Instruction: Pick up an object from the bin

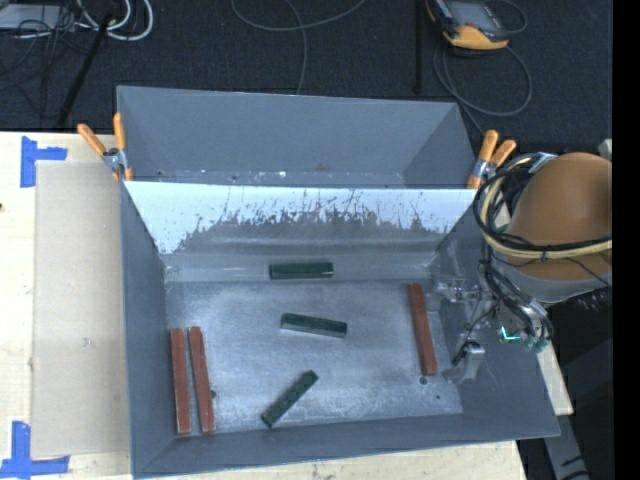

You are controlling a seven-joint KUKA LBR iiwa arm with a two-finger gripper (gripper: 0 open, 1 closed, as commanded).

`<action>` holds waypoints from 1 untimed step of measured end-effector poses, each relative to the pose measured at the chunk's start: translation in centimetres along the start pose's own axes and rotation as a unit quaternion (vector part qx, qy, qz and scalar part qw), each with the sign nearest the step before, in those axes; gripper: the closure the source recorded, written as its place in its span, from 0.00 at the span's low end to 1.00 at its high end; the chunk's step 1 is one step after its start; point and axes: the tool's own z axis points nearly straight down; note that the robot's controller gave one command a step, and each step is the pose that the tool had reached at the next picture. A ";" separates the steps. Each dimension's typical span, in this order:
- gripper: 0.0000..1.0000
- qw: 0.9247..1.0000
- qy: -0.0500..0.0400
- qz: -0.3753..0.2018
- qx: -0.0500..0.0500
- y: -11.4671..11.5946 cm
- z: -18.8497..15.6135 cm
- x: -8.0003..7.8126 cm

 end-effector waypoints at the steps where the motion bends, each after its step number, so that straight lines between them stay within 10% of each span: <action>1: 0.00 0.990 -0.003 -0.140 0.001 -3.6 5.8 -3.2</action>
Offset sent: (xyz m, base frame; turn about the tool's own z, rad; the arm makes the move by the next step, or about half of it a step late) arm 0.0321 -0.0358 -0.0562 -0.2838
